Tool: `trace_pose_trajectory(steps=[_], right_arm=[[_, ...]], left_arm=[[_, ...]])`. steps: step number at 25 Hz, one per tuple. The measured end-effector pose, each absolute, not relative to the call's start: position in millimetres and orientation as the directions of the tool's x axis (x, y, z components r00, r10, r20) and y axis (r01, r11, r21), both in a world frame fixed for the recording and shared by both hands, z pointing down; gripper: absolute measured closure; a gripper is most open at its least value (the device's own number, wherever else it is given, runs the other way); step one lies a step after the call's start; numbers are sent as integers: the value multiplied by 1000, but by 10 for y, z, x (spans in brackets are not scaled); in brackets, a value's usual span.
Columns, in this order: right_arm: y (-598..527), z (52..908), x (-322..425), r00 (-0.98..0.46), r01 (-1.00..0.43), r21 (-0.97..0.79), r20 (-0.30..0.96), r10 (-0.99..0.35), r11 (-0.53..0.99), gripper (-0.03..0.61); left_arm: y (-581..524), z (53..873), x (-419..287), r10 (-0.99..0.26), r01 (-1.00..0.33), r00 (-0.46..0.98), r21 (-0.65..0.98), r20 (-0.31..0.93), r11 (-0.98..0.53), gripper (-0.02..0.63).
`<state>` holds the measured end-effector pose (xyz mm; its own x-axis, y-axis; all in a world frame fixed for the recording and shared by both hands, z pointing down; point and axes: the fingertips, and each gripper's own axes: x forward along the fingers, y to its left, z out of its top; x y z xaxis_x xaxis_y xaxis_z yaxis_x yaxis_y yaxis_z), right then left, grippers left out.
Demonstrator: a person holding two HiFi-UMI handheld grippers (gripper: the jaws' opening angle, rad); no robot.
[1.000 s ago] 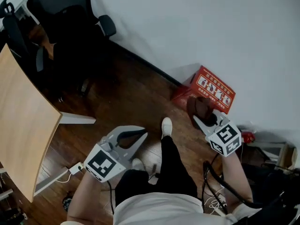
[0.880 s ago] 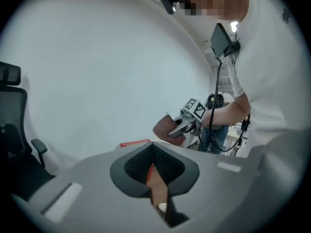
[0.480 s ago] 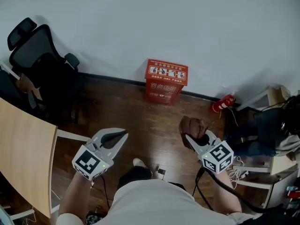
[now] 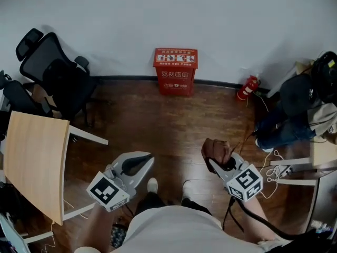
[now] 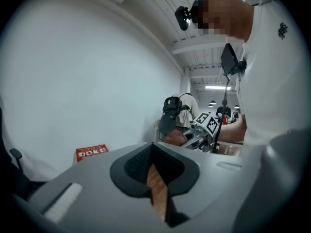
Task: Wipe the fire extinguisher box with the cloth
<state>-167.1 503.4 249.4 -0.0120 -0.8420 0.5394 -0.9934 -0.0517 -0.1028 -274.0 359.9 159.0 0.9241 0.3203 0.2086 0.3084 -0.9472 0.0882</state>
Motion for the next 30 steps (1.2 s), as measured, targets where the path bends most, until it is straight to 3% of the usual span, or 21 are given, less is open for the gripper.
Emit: trace_pose_trajectory(steps=[12, 30], right_arm=[[4875, 1996, -2594, 111, -992, 3, 436, -893, -123, 526], [4464, 1949, -3712, 185, -982, 58, 443, -878, -178, 526]], left_arm=[[3564, 1433, -3568, 402, 400, 904, 44, 148, -915, 614], [3084, 1657, -4724, 458, 457, 875, 48, 158, -888, 614]])
